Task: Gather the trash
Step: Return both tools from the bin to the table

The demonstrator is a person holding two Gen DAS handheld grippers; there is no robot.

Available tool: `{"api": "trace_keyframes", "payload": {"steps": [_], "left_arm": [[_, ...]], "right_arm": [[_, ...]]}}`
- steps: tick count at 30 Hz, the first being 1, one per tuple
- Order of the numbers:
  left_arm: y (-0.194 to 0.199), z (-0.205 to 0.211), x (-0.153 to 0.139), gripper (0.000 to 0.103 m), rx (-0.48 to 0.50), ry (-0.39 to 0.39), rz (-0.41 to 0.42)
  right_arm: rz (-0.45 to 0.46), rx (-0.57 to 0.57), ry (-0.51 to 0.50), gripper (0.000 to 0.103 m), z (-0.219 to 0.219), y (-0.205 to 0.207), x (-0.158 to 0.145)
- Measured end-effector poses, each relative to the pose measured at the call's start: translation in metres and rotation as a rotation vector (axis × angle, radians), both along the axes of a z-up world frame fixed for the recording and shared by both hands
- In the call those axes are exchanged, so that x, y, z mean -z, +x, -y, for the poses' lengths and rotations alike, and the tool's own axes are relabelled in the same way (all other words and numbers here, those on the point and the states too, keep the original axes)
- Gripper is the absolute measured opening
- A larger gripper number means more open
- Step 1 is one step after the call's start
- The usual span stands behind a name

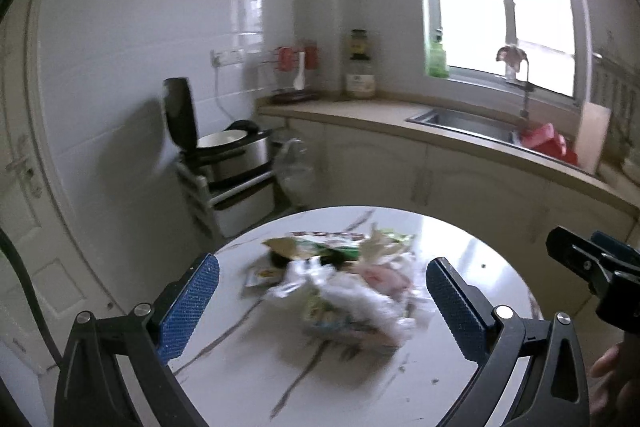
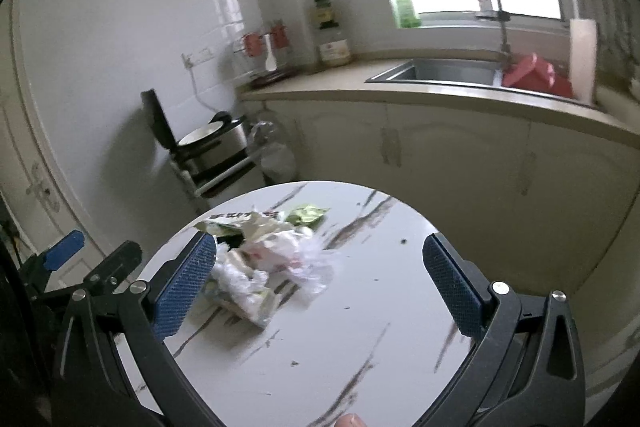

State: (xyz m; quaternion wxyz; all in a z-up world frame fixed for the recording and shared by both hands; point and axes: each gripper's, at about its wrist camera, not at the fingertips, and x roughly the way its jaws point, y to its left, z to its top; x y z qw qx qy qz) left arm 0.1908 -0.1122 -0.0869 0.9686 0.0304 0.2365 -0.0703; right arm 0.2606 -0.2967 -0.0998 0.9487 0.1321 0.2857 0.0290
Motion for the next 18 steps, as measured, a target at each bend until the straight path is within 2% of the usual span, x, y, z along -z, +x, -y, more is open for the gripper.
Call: {"api": "trace_keyframes", "payload": {"steps": [12,18], "left_arm": [[-0.025,-0.045,-0.024,0.102,-0.054,-0.04,-0.016],[-0.014,-0.067,-0.015,0.102,-0.065,-0.055,-0.094]], "right_arm": [[-0.038,-0.061,-0.076,0.103,-0.045,0.009,0.004],[-0.135,-0.089,-0.08,0.103,-0.051,0.028,0.034]]}}
